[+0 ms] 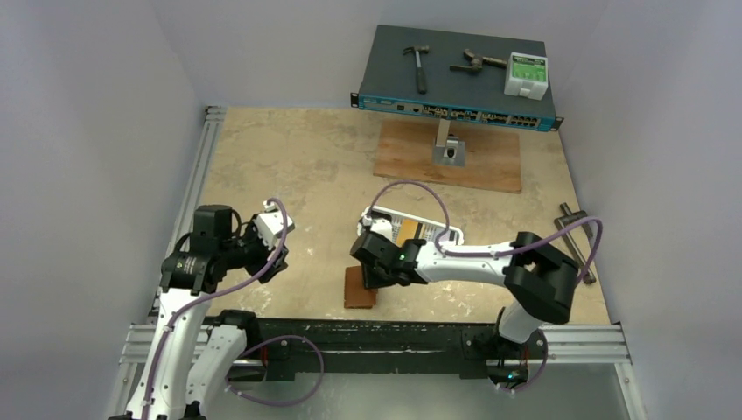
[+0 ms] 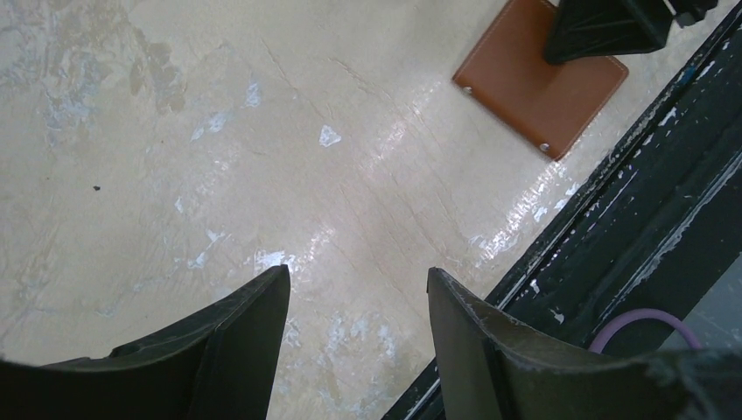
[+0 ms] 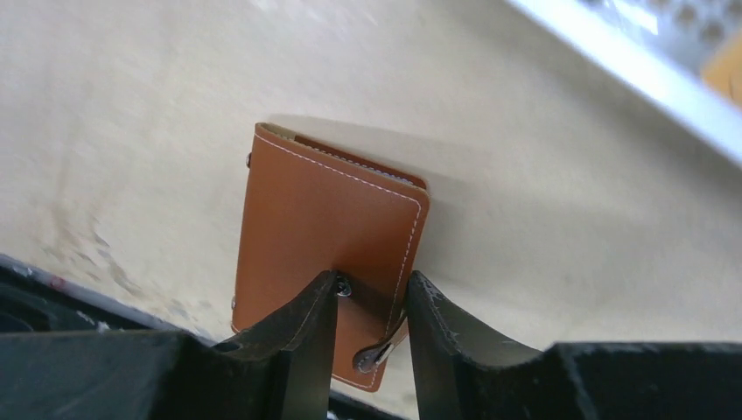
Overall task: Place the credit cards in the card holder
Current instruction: Close the card holder at the center of the board.
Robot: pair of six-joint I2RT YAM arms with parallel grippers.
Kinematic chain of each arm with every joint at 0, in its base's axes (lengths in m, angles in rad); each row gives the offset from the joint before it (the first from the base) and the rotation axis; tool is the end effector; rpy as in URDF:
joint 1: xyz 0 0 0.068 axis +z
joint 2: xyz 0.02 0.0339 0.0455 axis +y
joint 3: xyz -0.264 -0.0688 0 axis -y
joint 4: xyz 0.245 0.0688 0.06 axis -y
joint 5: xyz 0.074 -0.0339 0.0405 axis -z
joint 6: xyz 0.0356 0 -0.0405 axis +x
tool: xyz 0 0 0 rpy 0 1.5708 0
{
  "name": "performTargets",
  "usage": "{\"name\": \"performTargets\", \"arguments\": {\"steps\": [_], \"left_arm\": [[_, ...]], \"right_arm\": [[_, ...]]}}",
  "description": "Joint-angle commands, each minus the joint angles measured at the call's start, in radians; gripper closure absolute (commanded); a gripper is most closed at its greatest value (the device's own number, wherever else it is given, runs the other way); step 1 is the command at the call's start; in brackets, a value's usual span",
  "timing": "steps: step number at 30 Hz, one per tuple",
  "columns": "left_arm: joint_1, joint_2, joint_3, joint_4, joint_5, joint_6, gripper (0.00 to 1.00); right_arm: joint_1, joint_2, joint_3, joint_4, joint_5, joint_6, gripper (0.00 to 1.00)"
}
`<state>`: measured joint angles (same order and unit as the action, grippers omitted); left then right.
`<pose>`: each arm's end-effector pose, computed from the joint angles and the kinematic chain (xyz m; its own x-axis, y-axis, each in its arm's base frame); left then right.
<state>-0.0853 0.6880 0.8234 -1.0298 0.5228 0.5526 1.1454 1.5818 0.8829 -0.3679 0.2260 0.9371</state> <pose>0.1144 -0.0276 0.2919 -0.4591 0.4957 -0.7372 0.7358 0.6772 -0.0028 0.1317 0.2714 0.1706 -0.8933 -0.0688 -0.4441 -0.2080 0.9393 0.2730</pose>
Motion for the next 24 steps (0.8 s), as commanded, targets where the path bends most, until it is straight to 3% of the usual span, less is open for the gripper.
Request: {"name": "performTargets", "arguments": {"steps": [1,4,7,10,13,24], "left_arm": [[0.007,-0.005,-0.031,0.056,0.029,0.038,0.41],[0.007,0.006,-0.047,0.072,0.029,0.043,0.41],[0.005,0.016,-0.043,0.070,0.041,0.052,0.41],[0.005,0.008,-0.046,0.083,0.063,0.074,0.41],[0.005,-0.013,-0.045,0.083,0.085,0.108,0.41],[0.006,-0.078,-0.056,0.040,0.047,0.149,0.37]], "right_arm": [[-0.015,0.094,0.193,-0.055,0.078,-0.203,0.69],[-0.021,0.124,0.254,-0.075,0.078,-0.238,0.68],[-0.022,0.147,0.288,-0.132,0.083,-0.242,0.43],[-0.022,0.107,0.251,-0.132,0.091,-0.226,0.35],[-0.025,0.076,0.226,-0.156,0.103,-0.188,0.37],[-0.028,0.063,0.209,-0.146,0.118,-0.178,0.62]]}}
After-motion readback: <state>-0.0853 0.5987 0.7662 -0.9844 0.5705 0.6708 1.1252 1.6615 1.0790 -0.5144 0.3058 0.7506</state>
